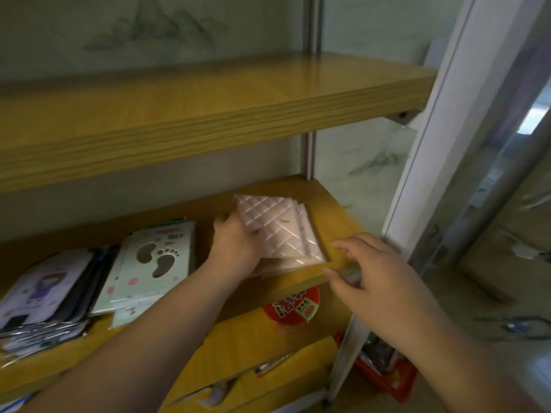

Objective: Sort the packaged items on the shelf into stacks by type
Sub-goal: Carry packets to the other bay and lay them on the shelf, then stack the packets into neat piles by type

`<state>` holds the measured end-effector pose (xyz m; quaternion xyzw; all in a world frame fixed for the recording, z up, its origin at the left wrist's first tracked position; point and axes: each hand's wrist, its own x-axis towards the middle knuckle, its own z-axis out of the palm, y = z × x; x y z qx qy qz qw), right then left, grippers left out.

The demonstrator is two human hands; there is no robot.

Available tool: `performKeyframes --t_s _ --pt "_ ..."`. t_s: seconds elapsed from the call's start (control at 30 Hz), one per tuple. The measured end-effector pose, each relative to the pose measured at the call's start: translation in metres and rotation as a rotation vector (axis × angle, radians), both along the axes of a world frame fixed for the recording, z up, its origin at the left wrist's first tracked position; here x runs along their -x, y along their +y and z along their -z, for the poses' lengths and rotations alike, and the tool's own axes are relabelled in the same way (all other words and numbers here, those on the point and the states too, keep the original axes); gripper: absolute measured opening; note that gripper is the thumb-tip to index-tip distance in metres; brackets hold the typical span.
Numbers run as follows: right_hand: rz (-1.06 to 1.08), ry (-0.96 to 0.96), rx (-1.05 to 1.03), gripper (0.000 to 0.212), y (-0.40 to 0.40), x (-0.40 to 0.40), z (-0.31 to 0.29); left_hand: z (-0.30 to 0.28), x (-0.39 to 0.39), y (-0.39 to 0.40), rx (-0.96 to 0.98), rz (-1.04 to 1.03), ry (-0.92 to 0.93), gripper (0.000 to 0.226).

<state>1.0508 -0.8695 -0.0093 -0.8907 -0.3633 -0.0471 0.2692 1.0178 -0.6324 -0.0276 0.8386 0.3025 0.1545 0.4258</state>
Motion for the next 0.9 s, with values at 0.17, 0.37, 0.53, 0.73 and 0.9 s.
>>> performKeyframes --t_s 0.17,0.37,0.53,0.73,0.9 --pt "-0.038 0.012 0.014 0.054 0.006 -0.002 -0.003 0.0 0.002 -0.007 -0.288 0.029 0.197 0.056" --pt "-0.061 -0.013 0.03 0.053 0.034 0.001 -0.006 -0.015 0.037 -0.012 -0.418 0.145 0.115 0.057" --pt "-0.206 -0.034 0.03 0.048 0.086 0.021 -0.01 -0.028 0.093 0.012 -0.535 0.051 0.125 0.06" --pt "-0.307 -0.041 -0.009 0.048 0.158 0.063 -0.01 -0.04 0.186 0.077 -0.553 -0.132 0.172 0.049" --pt "-0.37 0.011 -0.003 0.049 0.217 0.112 -0.014 -0.044 0.263 0.146 -0.512 -0.347 0.216 0.045"
